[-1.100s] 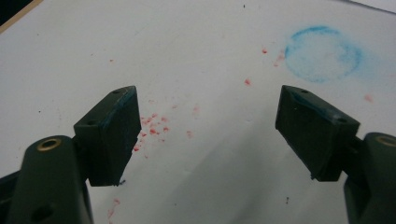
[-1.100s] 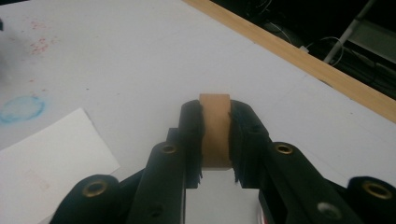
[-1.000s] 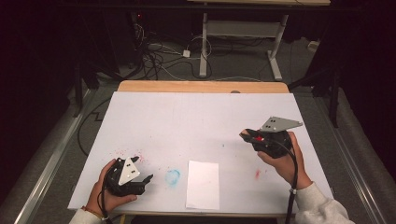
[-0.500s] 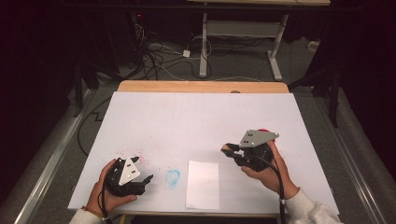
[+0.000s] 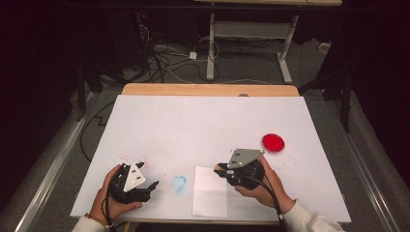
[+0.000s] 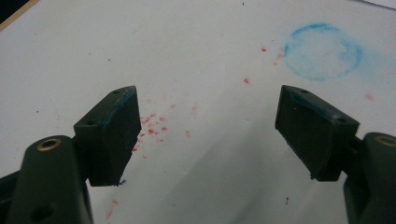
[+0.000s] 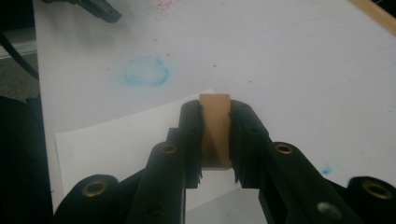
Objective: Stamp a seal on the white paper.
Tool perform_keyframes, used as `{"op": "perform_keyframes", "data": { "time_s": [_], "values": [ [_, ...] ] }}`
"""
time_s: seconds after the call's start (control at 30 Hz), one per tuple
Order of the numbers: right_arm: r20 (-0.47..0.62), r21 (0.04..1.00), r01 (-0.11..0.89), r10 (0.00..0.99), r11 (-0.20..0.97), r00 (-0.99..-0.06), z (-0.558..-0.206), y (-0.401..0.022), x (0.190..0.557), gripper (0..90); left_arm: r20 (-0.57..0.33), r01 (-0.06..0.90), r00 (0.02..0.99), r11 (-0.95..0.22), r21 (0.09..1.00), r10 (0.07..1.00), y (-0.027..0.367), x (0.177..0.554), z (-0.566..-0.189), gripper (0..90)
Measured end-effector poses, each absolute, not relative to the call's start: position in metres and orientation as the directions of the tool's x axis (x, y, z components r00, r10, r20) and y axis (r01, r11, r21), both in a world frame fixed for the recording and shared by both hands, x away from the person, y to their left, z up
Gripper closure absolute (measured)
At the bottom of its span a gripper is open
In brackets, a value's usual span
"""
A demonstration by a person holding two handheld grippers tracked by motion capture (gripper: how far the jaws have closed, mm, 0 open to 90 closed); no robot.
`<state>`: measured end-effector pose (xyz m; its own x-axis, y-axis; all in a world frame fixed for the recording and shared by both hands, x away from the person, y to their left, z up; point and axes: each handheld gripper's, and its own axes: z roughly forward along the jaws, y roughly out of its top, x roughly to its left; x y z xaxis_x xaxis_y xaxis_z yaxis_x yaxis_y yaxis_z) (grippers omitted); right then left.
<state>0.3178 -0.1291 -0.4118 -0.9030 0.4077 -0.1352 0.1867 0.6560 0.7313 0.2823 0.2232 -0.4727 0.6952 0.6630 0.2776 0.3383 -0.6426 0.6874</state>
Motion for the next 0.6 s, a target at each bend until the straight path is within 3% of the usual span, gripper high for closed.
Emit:
{"op": "perform_keyframes", "data": {
  "time_s": [0.6],
  "values": [
    [-0.119,0.657,0.184,0.342,0.731,-0.932,-0.447,-0.102,0.313,76.4,0.281,0.342,0.696,-0.649,0.680,0.661,0.223,0.283,-0.473,21.6]
  ]
}}
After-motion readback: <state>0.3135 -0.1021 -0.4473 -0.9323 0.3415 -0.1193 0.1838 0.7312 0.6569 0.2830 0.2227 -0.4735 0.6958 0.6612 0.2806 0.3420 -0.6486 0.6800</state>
